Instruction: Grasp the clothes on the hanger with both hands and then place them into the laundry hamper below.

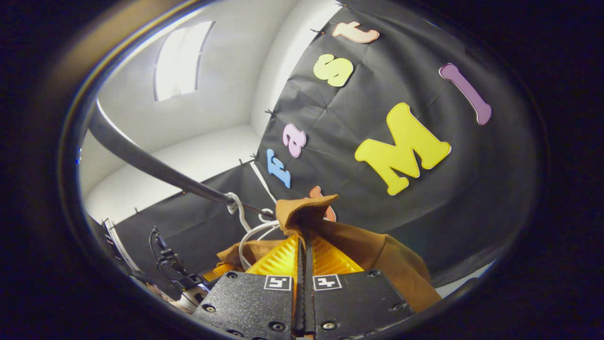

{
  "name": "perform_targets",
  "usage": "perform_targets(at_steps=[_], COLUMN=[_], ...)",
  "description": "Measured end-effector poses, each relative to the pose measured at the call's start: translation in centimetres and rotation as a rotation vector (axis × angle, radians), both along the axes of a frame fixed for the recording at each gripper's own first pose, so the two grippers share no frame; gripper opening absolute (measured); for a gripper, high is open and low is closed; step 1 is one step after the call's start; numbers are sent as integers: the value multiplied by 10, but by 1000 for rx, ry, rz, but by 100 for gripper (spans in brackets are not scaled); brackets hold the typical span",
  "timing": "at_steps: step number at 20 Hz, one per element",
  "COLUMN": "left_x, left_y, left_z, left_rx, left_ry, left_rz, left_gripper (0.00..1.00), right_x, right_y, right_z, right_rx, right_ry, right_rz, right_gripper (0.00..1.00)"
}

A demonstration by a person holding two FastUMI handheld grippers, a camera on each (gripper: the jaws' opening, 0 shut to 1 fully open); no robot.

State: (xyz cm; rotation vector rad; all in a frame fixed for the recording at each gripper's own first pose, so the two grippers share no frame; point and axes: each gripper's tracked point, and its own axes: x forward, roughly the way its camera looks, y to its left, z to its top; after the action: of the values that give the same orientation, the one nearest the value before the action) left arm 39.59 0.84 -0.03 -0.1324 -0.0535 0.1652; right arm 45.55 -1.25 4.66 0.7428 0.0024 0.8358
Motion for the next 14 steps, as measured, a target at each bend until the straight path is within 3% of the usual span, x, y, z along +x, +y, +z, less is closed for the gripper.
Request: perform_targets(at_steps=[3,7,8,9,14], left_x=[5,12,12,12,12], left_y=[5,11,12,12,10], left_z=[-12,-32,-35,-38,-57], left_rx=[-20,-91,-100,-101,-106], left_ry=[31,88,96,101,146], left_rz=[-15,-35,-36,-39,-48], left_gripper=[4,0,4,0,4], right_x=[5,21,26,26,33], right_y=[-10,-34,-38,-37,-55], right_z=[10,11,6,2,-7], right_rx=[94,164,156,148,181], right_ry=[21,54,64,74,110], right_rz=[21,-23,-44,-51,-94], right_gripper=[3,3,3,3,3])
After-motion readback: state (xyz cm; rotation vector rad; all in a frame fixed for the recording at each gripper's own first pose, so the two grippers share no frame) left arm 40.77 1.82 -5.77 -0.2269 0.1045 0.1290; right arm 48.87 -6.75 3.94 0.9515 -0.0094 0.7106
